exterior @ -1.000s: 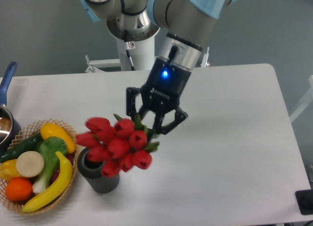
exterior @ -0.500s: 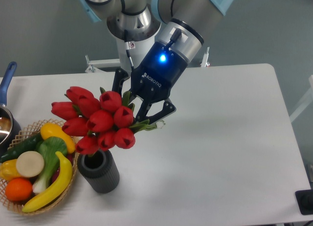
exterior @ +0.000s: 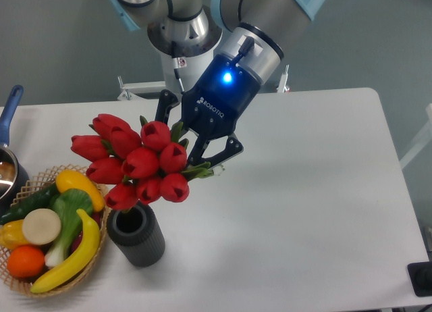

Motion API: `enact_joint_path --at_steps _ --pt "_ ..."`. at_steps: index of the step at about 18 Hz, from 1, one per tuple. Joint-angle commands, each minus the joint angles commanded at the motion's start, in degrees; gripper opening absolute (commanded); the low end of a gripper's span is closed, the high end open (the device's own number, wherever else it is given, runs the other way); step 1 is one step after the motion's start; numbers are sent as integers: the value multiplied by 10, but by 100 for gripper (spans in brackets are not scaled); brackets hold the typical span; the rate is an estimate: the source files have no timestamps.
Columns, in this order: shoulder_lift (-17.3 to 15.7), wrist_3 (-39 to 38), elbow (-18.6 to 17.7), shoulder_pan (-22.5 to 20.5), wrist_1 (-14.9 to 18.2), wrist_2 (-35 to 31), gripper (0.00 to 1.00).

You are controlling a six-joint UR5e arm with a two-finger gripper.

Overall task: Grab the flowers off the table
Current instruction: 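Hold the tulips raised above the black vase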

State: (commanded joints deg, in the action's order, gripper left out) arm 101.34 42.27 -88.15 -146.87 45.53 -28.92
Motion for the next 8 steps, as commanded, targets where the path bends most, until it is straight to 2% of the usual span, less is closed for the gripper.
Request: enact_joint_path --at_steps 8 --pt "0 5 0 -32 0 33 39"
